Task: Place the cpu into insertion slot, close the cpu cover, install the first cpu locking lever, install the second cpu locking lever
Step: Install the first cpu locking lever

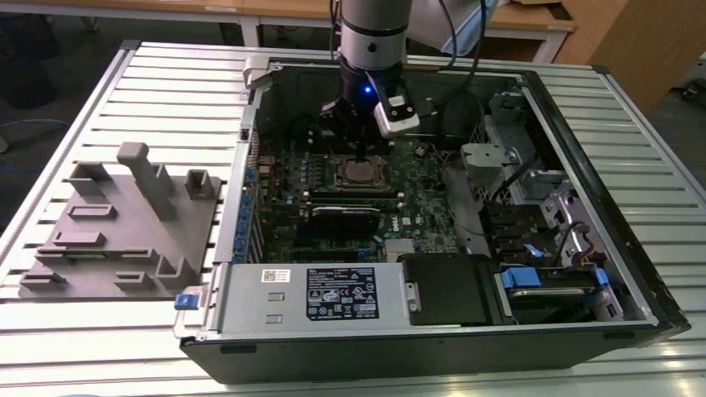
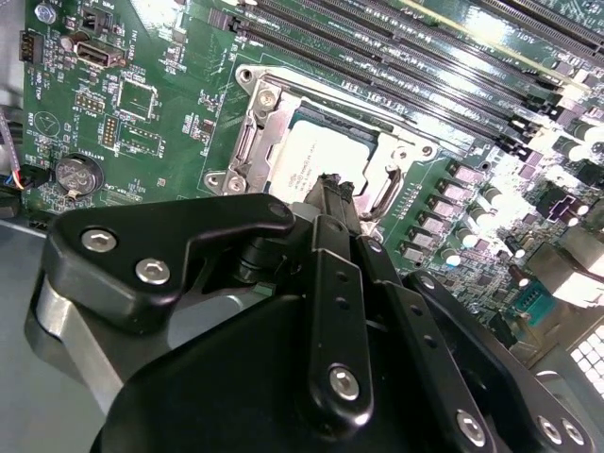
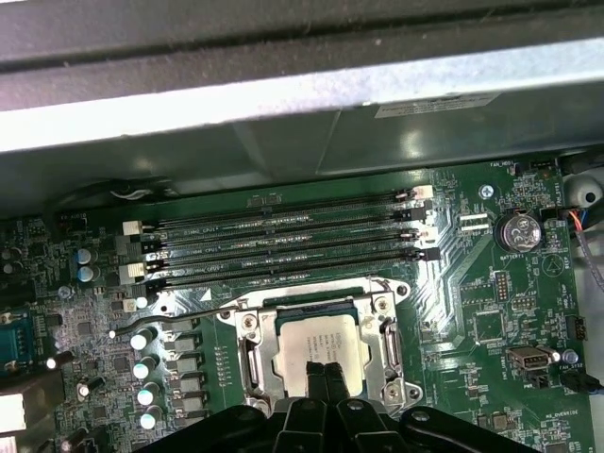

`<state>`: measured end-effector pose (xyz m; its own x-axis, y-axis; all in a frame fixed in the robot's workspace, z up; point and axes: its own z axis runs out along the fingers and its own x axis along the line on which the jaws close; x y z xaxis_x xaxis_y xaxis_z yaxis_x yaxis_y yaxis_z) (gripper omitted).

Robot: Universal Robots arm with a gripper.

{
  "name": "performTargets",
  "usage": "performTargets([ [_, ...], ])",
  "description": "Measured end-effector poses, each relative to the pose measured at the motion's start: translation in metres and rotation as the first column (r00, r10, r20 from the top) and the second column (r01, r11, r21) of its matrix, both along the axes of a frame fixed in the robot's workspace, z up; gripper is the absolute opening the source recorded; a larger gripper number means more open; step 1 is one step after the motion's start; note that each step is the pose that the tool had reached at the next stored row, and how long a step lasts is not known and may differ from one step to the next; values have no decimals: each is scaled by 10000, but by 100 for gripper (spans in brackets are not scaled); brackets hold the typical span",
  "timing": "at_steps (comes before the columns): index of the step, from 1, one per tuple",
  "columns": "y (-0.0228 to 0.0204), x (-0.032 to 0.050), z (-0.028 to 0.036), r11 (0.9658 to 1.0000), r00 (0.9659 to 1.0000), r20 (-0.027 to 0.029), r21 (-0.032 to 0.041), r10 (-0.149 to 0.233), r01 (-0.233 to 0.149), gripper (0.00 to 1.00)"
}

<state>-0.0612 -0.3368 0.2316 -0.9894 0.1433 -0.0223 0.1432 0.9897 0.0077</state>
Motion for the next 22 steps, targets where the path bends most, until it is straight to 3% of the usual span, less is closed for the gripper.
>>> performTargets([
  [9, 0, 0, 46, 10000, 10000, -1, -1, 0, 0, 10],
  [22, 0, -33, 48, 10000, 10000, 9, 0, 0, 0, 10],
])
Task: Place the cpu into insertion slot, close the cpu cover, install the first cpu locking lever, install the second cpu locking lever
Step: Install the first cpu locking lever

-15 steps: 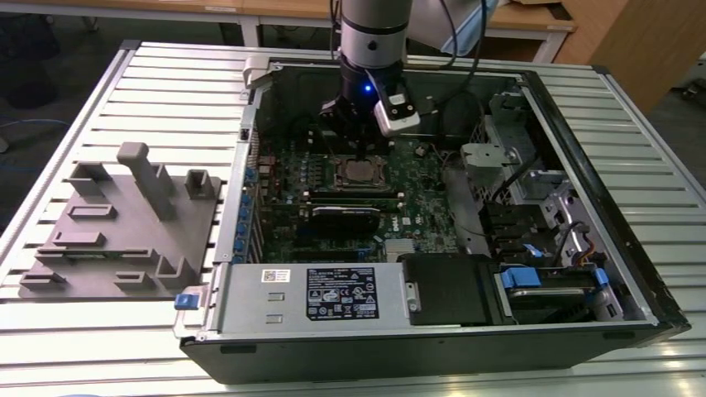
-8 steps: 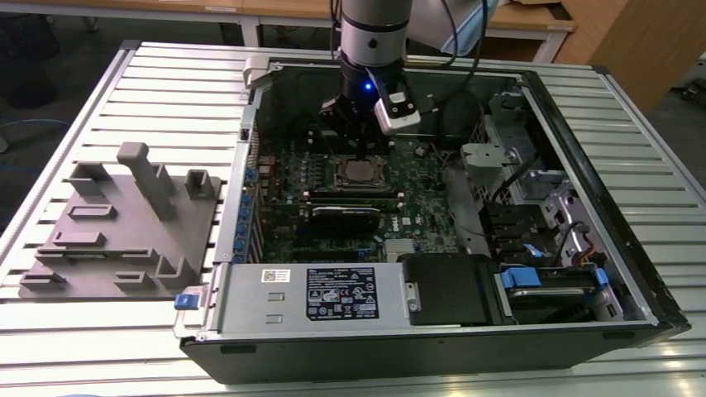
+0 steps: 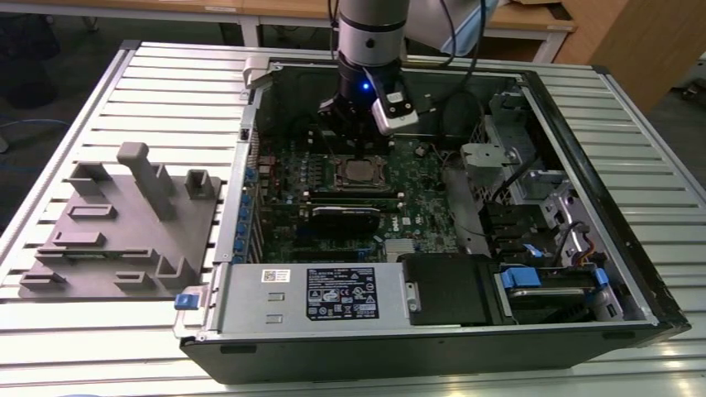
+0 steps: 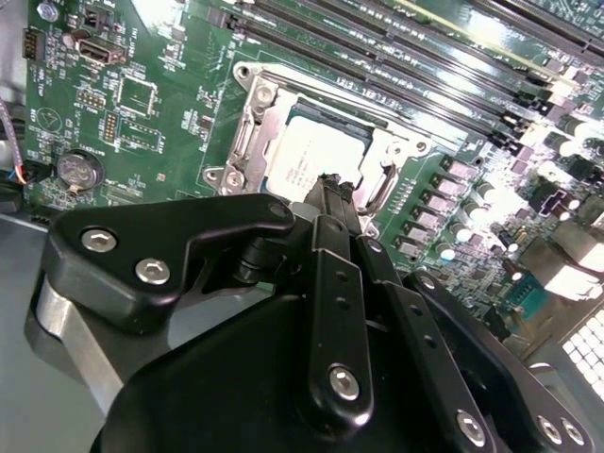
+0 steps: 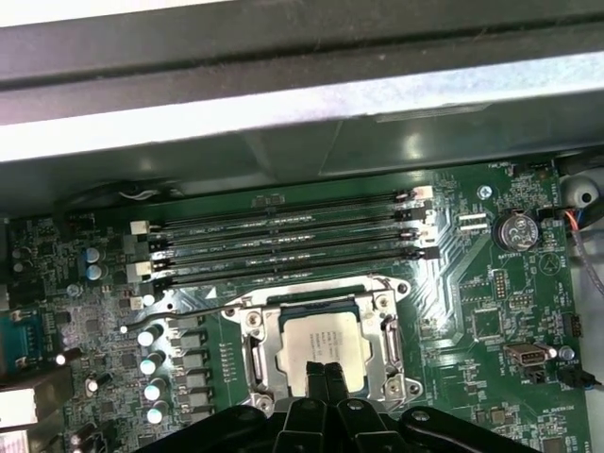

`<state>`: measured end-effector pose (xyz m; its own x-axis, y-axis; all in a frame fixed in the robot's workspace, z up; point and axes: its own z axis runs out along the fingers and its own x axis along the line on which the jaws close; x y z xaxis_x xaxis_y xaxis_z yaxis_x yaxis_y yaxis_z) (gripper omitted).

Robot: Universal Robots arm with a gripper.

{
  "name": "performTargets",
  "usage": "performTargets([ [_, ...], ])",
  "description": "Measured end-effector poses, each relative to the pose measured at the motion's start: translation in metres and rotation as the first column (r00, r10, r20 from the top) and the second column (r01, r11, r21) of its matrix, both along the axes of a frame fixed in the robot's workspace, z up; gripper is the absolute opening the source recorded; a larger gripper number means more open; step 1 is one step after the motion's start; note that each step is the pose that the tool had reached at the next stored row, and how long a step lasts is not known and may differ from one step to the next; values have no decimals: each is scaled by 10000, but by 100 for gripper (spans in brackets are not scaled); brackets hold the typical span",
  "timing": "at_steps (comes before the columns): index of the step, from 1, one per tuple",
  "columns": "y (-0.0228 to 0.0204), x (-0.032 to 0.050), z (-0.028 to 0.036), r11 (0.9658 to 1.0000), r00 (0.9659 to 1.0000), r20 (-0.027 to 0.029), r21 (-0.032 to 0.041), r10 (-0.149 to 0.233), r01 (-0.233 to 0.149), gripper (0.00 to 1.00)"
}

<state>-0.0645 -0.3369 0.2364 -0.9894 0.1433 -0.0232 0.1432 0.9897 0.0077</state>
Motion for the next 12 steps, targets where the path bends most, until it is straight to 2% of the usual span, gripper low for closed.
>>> performTargets([
  [4, 1, -37, -1, 10000, 10000, 15, 4, 0, 0, 10],
  [12, 0, -39, 16, 10000, 10000, 16, 4, 0, 0, 10],
])
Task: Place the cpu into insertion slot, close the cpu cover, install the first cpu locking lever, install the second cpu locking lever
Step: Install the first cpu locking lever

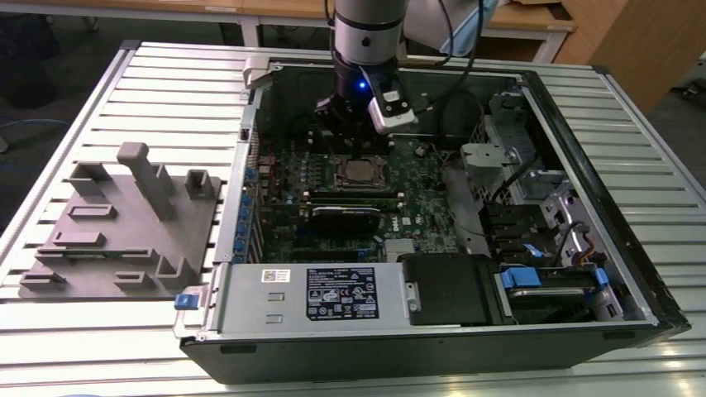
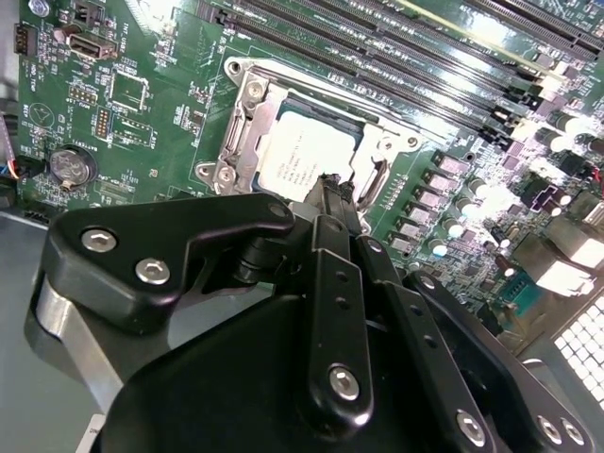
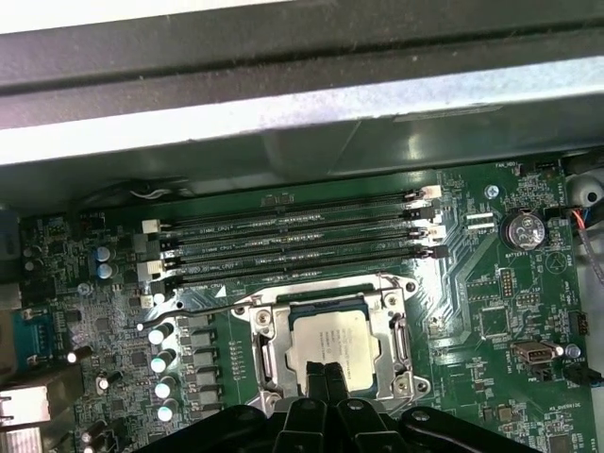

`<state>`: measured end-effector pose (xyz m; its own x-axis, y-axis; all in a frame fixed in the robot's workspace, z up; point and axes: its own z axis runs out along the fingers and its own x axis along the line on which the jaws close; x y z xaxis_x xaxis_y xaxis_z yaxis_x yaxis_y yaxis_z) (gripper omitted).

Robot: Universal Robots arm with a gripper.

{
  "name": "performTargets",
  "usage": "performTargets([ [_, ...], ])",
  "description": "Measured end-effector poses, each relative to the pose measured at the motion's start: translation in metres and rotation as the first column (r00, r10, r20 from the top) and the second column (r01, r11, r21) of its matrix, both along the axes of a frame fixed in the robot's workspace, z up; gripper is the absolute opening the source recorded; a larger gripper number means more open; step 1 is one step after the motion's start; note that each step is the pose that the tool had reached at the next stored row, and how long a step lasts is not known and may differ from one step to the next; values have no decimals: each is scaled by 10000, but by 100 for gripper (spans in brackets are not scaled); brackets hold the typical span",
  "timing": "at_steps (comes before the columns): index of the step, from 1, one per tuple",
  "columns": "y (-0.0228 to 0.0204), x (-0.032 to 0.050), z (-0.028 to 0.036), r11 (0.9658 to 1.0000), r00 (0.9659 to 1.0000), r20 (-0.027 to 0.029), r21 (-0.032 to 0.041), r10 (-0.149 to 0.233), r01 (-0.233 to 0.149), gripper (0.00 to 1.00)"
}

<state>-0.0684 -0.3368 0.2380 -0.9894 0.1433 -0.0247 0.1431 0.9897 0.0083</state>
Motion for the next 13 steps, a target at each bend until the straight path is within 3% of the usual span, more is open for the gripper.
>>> performTargets([
  [13, 0, -5, 26, 10000, 10000, 0, 1, 0, 0, 10],
])
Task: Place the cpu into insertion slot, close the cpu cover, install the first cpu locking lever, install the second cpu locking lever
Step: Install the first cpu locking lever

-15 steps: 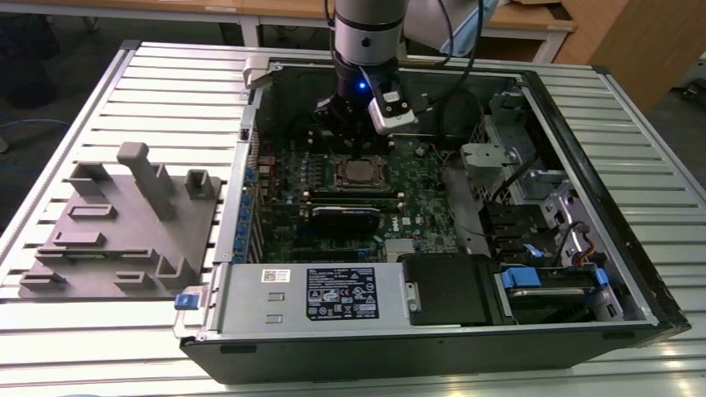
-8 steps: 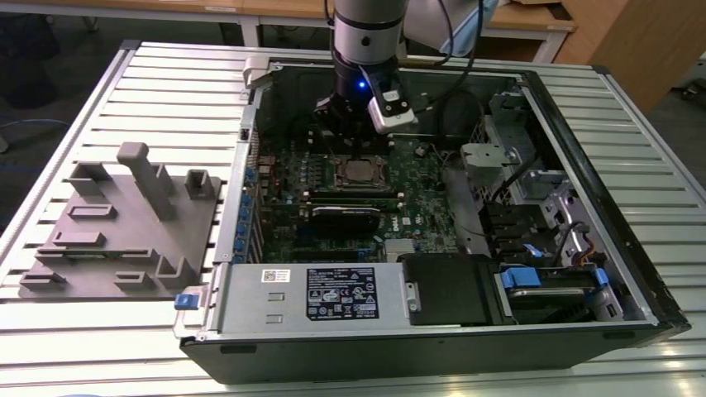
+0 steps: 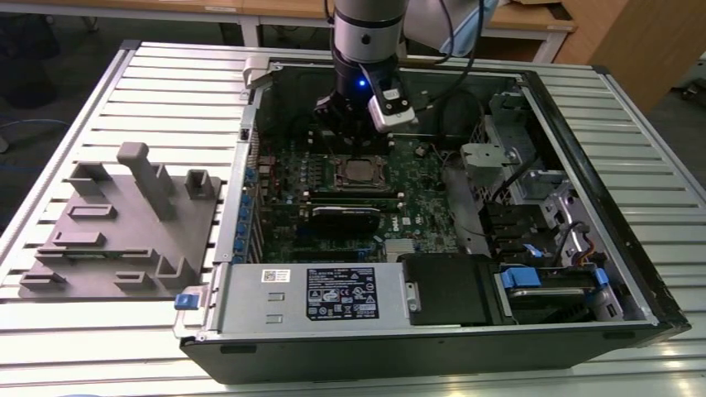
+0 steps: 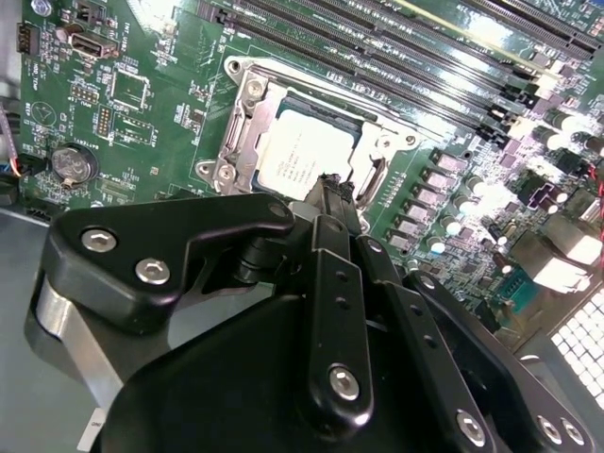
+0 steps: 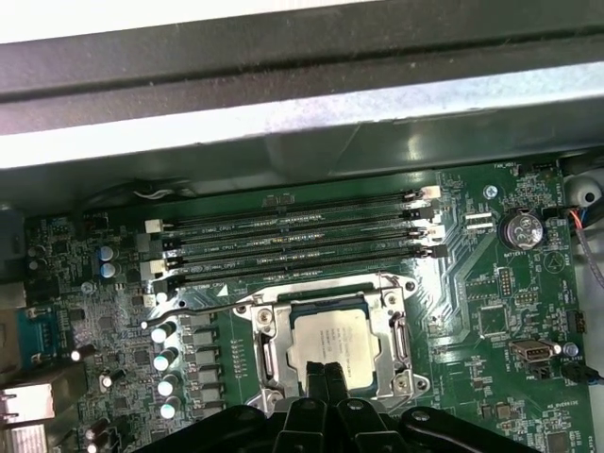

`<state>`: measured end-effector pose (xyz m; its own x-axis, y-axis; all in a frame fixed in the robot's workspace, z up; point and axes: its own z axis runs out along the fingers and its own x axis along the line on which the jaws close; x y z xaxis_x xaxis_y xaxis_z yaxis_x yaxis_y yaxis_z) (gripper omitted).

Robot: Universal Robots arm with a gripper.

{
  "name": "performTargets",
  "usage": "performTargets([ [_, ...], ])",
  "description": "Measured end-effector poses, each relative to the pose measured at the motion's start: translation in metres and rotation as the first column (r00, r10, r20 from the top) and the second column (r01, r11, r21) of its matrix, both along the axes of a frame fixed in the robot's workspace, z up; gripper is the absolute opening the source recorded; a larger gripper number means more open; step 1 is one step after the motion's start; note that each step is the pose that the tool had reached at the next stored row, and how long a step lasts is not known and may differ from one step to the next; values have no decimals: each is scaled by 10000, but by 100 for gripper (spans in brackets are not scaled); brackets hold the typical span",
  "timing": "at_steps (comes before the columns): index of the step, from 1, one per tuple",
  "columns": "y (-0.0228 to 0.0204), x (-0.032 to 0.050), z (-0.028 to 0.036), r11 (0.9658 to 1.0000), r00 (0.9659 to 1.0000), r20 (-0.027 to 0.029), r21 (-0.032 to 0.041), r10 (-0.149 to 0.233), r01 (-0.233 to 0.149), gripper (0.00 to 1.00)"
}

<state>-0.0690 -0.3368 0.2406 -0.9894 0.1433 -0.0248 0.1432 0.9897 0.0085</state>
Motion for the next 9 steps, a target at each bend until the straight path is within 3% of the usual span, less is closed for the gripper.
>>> performTargets([
  [9, 0, -16, 16, 10000, 10000, -1, -1, 0, 0, 10],
])
